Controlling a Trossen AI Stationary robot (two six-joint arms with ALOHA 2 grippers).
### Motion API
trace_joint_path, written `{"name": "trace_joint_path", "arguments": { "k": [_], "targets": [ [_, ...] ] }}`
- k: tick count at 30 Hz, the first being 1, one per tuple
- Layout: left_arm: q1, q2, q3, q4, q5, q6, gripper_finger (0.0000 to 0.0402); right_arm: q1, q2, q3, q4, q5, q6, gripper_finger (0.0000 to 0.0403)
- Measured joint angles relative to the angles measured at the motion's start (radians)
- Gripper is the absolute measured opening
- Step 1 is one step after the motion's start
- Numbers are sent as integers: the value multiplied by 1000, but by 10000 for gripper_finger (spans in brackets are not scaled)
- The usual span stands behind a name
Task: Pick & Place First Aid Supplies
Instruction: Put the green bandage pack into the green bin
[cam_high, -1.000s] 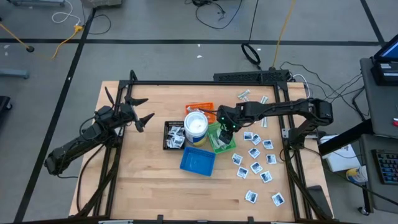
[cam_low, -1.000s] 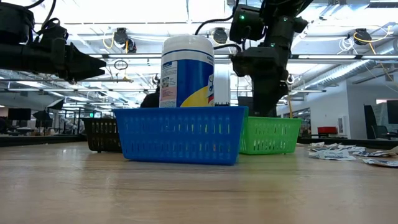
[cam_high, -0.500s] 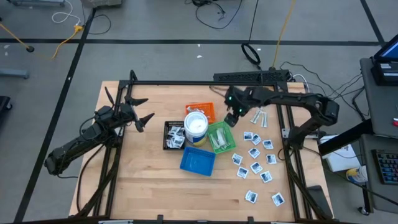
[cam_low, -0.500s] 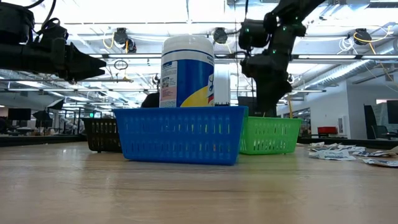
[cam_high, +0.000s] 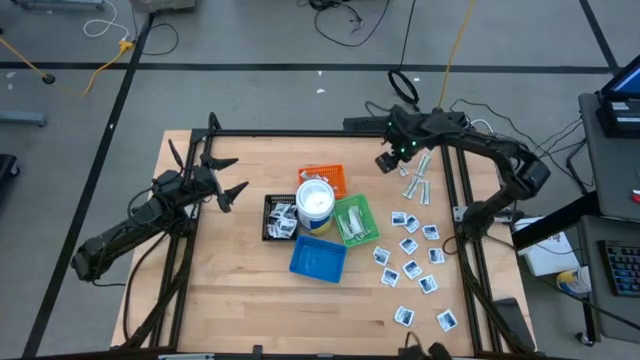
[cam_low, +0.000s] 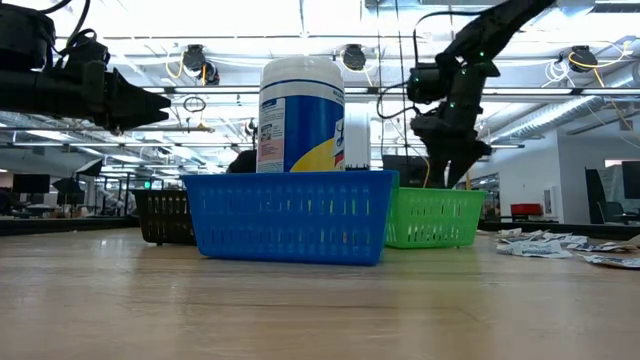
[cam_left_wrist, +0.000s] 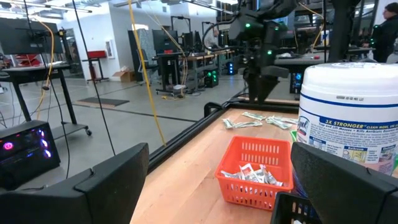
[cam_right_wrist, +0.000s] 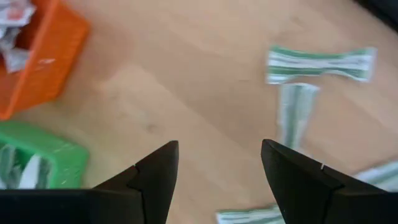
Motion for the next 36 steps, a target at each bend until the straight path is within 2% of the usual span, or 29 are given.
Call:
{"name": "trace_joint_path", "arguments": {
  "k": [7,13,32,36],
  "targets": [
    [0,0,0,0,0,0,397,-105,0,0,-16,24,-4,224],
    [0,0,0,0,0,0,397,-141,48,-1,-19,83,3,224],
    [0,0,0,0,0,0,397,-143,284,-1,-6,66,-3,223],
    [0,0,0,0,0,0,397,-139,290,0,-10,65,-22,195]
  ]
}}
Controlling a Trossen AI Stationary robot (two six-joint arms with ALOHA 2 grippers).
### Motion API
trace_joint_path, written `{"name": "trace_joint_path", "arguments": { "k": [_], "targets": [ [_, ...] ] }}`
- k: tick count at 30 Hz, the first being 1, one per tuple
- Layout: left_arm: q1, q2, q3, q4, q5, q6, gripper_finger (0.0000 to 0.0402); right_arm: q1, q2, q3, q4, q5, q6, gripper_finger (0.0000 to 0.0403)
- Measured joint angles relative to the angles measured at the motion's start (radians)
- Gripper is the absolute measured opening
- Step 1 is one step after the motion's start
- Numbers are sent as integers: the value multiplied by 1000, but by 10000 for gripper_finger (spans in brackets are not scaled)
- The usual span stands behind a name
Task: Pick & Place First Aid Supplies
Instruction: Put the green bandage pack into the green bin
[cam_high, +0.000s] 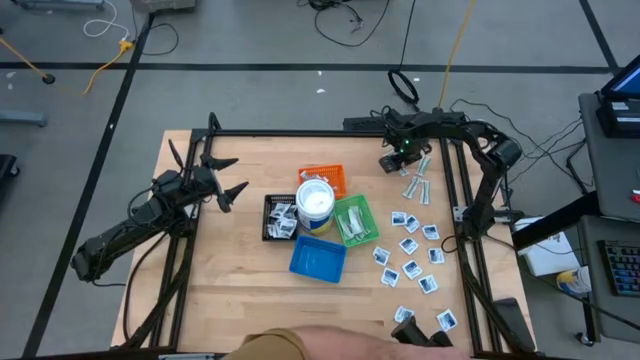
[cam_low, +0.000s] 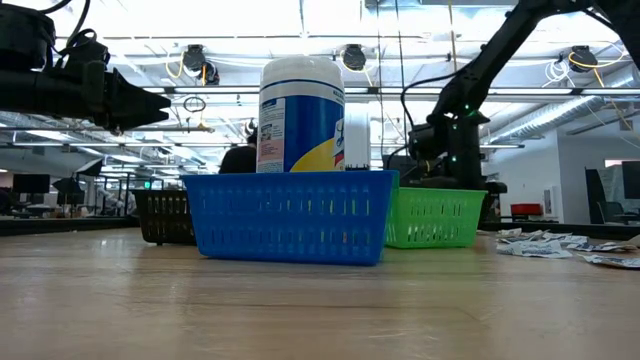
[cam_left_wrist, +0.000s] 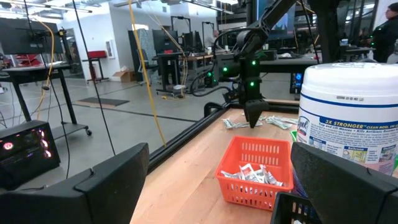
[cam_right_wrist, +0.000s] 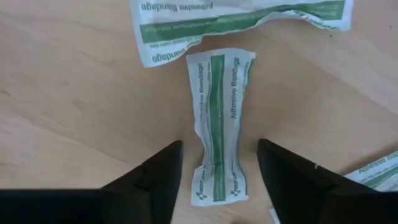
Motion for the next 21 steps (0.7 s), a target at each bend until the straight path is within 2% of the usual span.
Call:
{"name": "trace_joint_path", "arguments": {
  "k": [10,15,21],
  "targets": [
    [0,0,0,0,0,0,397,0,1,0,-22,-26,-8,12],
    [0,0,0,0,0,0,397,0,-4,0,-33,-26,40,11],
    [0,0,0,0,0,0,397,13,-80,-1,-71,-33,182,6]
  ]
}}
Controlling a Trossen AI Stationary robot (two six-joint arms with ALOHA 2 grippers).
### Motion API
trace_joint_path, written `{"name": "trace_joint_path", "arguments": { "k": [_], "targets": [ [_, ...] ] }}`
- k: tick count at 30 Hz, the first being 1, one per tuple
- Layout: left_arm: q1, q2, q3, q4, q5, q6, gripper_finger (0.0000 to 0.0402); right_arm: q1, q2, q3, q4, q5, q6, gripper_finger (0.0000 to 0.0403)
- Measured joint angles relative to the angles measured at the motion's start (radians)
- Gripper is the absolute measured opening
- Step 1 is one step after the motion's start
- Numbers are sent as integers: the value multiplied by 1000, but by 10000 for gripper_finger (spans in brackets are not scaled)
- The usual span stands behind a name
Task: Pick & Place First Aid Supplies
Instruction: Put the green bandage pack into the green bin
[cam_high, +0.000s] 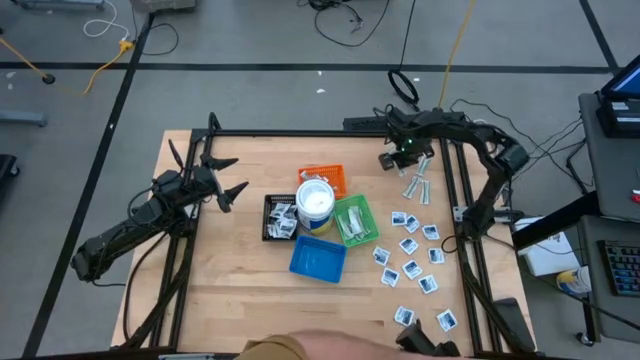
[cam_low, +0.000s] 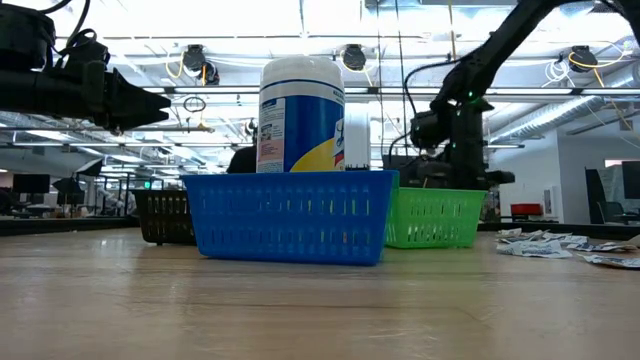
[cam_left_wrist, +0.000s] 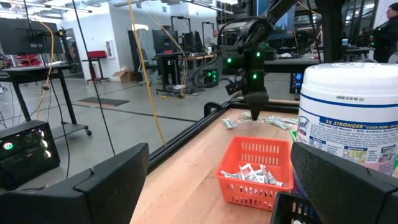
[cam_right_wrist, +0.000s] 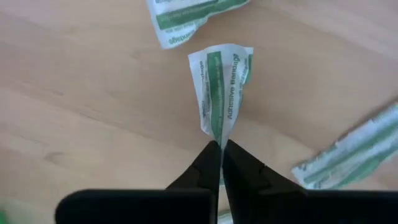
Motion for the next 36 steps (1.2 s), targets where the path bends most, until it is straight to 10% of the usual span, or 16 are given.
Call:
{"name": "trace_joint_path", "arguments": {
  "k": [18,36],
  "targets": [
    [0,0,0,0,0,0,397,103,-225,1,-72,90,364,1],
    [0,0,0,0,0,0,397,564,-223,61,-32,64,685,0]
  ]
}}
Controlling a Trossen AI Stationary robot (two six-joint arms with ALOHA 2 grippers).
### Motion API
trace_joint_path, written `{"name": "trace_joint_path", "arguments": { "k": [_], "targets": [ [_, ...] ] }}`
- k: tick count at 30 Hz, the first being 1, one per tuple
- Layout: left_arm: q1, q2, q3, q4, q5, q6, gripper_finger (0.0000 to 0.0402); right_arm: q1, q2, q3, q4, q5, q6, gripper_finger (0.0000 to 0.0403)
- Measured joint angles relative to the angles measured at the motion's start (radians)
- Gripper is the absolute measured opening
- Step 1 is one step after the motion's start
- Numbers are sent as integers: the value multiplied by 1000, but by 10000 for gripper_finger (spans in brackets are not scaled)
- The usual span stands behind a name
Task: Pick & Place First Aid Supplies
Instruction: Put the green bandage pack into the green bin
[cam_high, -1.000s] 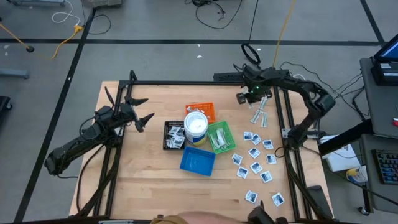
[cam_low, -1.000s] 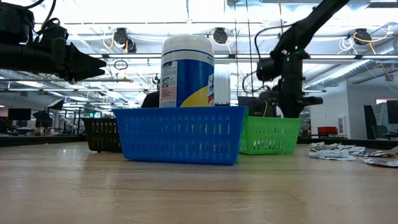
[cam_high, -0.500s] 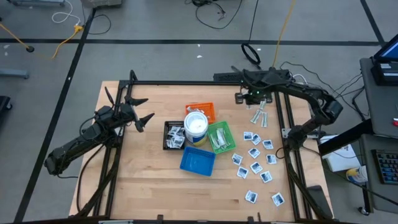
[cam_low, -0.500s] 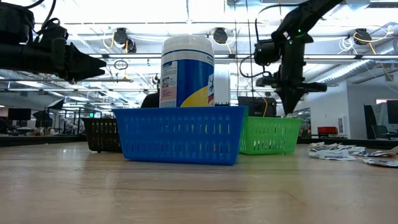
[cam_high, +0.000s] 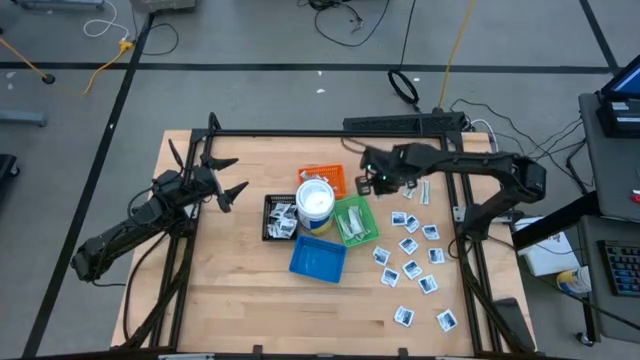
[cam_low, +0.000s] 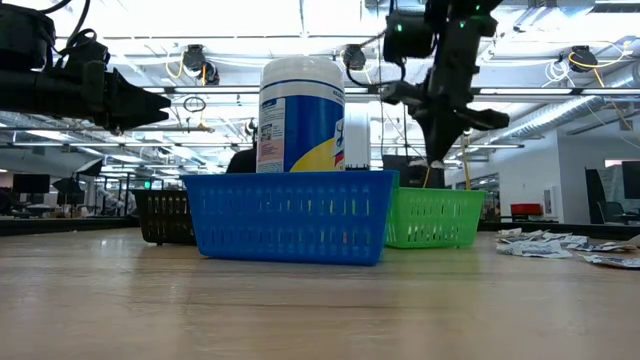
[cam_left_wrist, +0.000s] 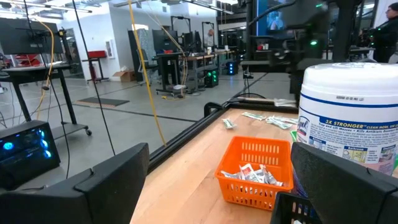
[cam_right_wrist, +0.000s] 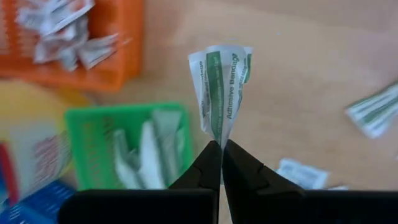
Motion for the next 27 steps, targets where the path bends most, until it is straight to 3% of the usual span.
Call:
{"name": "trace_joint_path", "arguments": {
  "k": [10,20,27],
  "targets": [
    [0,0,0,0,0,0,397,182,22,2,91,3,163,0],
    [0,0,0,0,0,0,397,257,150,2,171,0,180,1],
    [0,0,0,0,0,0,397,267,158,2,200,0,150,4]
  ]
}}
